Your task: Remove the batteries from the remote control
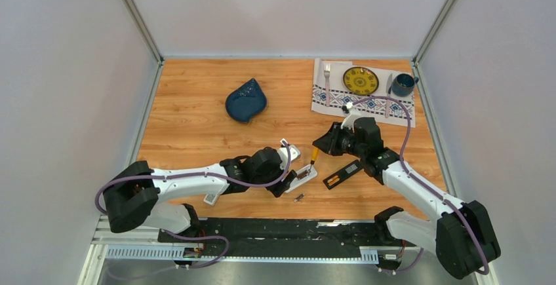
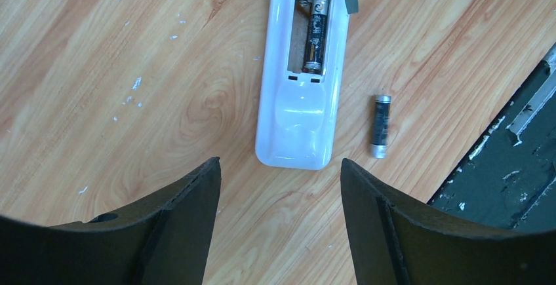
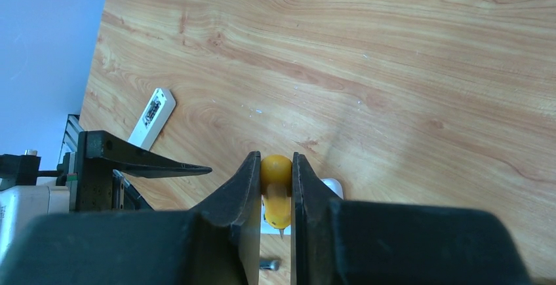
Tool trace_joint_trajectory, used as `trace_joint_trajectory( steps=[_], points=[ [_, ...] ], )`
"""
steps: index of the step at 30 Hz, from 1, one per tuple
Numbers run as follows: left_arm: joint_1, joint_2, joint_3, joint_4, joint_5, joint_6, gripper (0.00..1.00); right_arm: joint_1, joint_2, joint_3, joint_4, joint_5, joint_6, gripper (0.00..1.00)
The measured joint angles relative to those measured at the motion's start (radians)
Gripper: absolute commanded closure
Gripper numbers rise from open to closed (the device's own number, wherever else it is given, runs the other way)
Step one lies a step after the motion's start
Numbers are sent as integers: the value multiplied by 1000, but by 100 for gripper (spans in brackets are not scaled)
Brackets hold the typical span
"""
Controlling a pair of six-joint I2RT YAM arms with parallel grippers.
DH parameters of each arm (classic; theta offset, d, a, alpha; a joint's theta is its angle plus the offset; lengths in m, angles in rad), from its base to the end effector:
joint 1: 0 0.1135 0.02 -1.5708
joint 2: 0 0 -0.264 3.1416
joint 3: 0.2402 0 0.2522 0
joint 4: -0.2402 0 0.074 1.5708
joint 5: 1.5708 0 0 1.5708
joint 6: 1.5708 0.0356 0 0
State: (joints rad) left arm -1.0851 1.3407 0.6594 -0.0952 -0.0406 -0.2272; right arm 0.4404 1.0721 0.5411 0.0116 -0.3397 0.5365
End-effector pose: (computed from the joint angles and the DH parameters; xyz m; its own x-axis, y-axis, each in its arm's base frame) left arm 0.1255 -0.2346 0.1861 -0.5147 0.4930 -0.7014 0.7741 0.6190 -0.1330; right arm 0.2018 0.1082 0.2196 -0.7251 0.1911 -0.6616 -0.3409 0.7352 0.5859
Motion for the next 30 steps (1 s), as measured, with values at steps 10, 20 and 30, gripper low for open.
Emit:
trace_joint_trajectory(
  steps=[10,20,30],
  points=[
    [1,105,49,-14,5,-3,28,0,-8,0,-4,5,-3,100],
    [0,176,68,-14,17,4,29,0,-34,0,-23,44,-14,100],
    [-1,256,126,-24,-92,26,28,0,-33,0,-35,54,-19,100]
  ],
)
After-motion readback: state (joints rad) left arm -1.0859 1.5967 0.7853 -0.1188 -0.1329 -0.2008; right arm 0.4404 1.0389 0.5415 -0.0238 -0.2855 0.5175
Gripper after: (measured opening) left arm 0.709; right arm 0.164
